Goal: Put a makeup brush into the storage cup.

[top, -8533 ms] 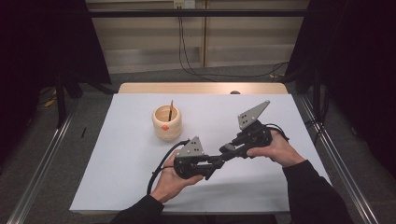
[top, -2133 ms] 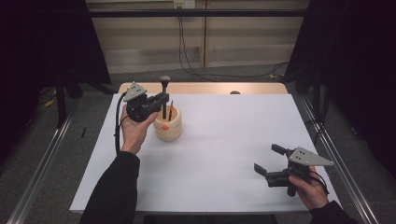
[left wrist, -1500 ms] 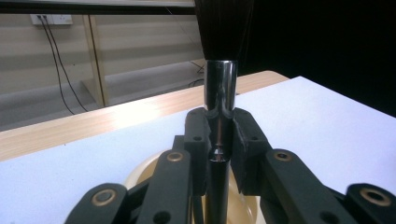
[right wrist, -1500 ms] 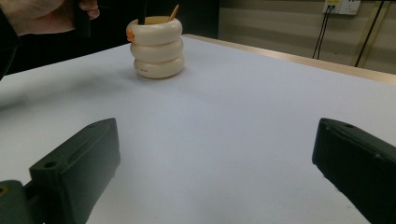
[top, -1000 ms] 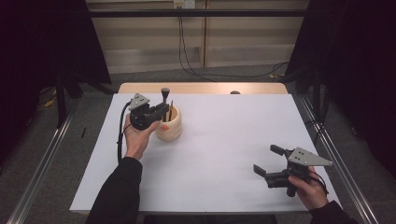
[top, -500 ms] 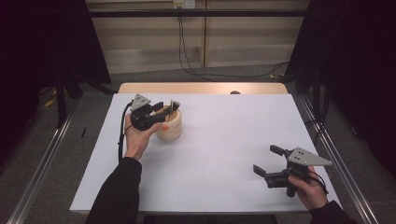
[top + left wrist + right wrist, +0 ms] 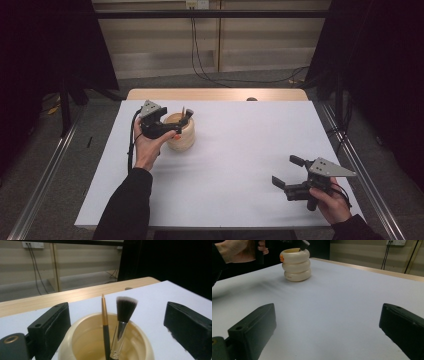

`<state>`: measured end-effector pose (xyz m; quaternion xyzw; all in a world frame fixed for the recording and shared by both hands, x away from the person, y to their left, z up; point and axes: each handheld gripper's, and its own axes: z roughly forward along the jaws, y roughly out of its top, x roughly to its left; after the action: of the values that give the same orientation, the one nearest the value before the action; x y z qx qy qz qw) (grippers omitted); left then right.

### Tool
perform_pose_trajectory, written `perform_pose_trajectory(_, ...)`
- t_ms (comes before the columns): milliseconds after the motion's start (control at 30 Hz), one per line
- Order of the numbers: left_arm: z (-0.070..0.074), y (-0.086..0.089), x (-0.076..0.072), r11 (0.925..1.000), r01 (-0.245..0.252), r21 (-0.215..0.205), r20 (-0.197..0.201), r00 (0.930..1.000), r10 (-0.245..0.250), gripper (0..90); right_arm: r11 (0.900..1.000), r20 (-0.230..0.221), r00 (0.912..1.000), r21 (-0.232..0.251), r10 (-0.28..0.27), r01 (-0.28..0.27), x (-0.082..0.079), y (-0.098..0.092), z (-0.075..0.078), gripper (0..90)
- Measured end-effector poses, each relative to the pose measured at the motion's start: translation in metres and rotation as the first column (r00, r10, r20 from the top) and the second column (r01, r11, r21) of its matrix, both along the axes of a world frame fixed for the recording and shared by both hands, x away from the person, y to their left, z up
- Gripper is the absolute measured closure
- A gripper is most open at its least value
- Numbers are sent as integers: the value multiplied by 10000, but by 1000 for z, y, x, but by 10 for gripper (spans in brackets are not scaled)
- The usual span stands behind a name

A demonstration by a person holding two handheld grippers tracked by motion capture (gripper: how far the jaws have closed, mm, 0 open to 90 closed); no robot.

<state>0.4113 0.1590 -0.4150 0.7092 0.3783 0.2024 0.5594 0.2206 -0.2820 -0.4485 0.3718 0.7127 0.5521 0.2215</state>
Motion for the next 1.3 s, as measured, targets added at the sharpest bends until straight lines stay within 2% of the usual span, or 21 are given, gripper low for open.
perform_pose_trajectory(167, 1, -2, -2, 10000, 64, 36, 48, 10000, -64, 33, 9999, -41, 9999, -24, 157, -157, 1, 0, 0, 10)
perform_pose_trajectory(233, 2, -2, -3, 9999, -134, 77, 51, 9999, 133, 33, 9999, -38, 9999, -109, 130, -130, 1, 1, 0, 11)
perform_pose_trajectory(367, 5, 0, -5, 9997, -218, 83, 66, 9997, 217, 23, 10000, -24, 10000, -33, 48, -48, 1, 1, 1, 11)
perform_pose_trajectory(467, 6, 1, -8, 9996, -257, 112, -124, 9996, 258, 19, 10000, -41, 10000, -19, 58, -58, 1, 2, 1, 11)
perform_pose_trajectory(633, 4, 4, -13, 9989, -452, 80, -20, 9990, 452, 19, 10000, 16, 10000, -41, 34, -34, 0, 3, 2, 10)
perform_pose_trajectory(667, 3, 4, -14, 9986, -497, 159, 20, 9988, 497, 19, 10000, 16, 10000, -73, 59, -59, -1, 3, 2, 10)
perform_pose_trajectory(867, 2, 10, -24, 9991, -403, -129, -27, 9992, 402, 16, 10000, -24, 10000, -96, -8, 7, -1, 2, 1, 10)
perform_pose_trajectory(1100, 6, 7, -43, 9991, -409, -116, 274, 9988, 412, 17, 10000, -35, 10000, -63, -38, 38, -1, 2, 1, 11)
perform_pose_trajectory(1200, 5, 7, -49, 9996, -232, -129, 418, 9988, 238, 16, 9999, -26, 10000, -110, -39, 39, -2, 2, 1, 11)
perform_pose_trajectory(1300, 4, 6, -55, 9995, -225, -223, 402, 9989, 233, 16, 9999, -11, 9999, -71, -111, 111, -2, 2, 1, 11)
